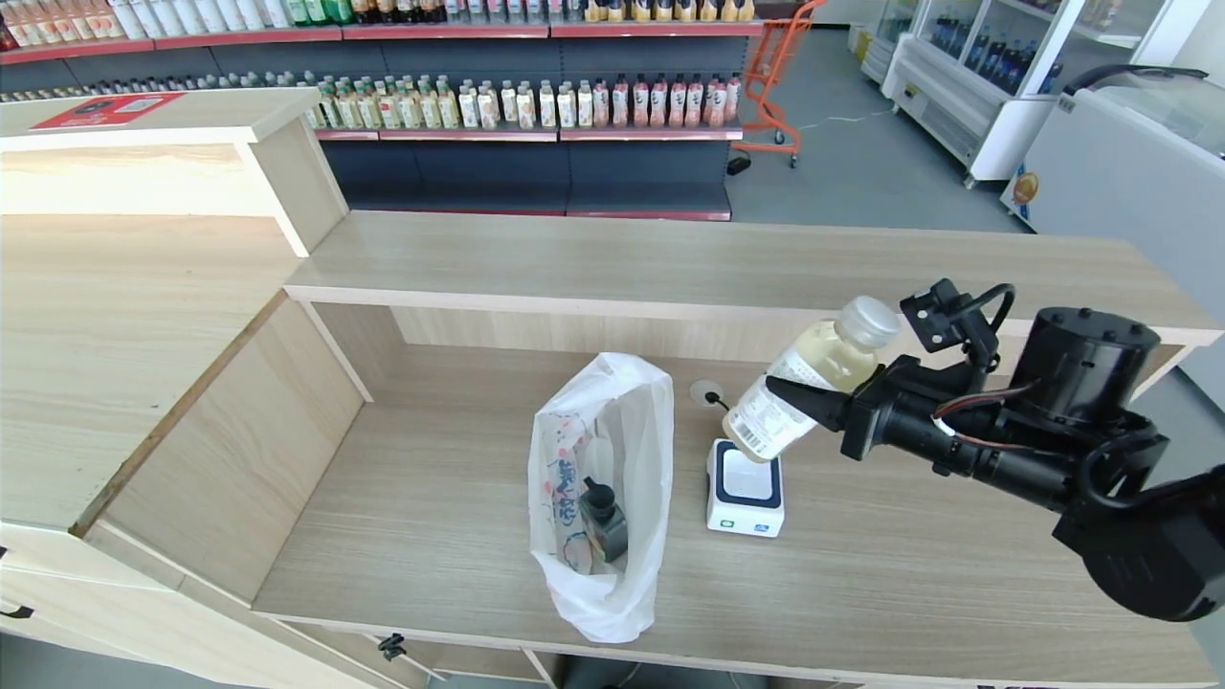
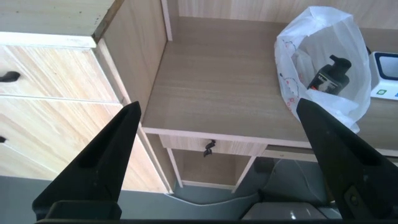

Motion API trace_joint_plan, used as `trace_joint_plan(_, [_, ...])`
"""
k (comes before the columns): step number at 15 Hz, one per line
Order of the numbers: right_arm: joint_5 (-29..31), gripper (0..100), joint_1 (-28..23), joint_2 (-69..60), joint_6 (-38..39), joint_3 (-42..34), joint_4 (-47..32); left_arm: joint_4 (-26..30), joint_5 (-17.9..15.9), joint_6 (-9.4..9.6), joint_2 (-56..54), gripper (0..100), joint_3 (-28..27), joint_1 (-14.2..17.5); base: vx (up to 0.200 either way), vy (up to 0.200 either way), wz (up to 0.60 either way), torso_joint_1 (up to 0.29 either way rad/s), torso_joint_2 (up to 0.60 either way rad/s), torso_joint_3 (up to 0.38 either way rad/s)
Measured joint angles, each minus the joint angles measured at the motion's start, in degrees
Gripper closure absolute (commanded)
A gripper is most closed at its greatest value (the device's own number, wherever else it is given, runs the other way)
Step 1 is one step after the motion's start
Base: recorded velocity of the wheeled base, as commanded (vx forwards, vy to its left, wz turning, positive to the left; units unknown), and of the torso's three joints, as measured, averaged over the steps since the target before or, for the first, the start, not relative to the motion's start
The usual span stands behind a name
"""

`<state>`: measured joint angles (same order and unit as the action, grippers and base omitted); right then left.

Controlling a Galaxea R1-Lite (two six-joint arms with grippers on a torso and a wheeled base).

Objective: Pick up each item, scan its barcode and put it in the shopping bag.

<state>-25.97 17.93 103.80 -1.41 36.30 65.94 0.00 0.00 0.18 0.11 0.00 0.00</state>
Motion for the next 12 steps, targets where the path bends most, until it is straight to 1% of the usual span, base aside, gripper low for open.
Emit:
trace_joint_plan(2, [2.2, 100, 1.1, 4.5, 0.0, 3.4, -0.5, 0.0, 0.0, -0.02, 0.0, 0, 0.0, 0.0, 0.000, 0.000, 0.00, 0.000, 0.00, 0.000])
trace_joint_plan(5, [3.7, 100, 2.8, 12.3, 0.0, 9.9, -2.2, 0.0, 0.0, -0.02, 0.0, 0, 0.0, 0.0, 0.000, 0.000, 0.00, 0.000, 0.00, 0.000])
trace_joint_plan(10, [5.9, 100, 6.4, 25.1, -3.1, 28.2, -11.1, 0.0, 0.0, 0.00, 0.0, 0, 0.0, 0.0, 0.000, 0.000, 0.00, 0.000, 0.00, 0.000])
trace_joint_plan(12, [6.1, 100, 8.3, 29.5, -4.2, 34.5, -12.1, 0.0, 0.0, 0.00, 0.0, 0, 0.0, 0.0, 0.000, 0.000, 0.00, 0.000, 0.00, 0.000])
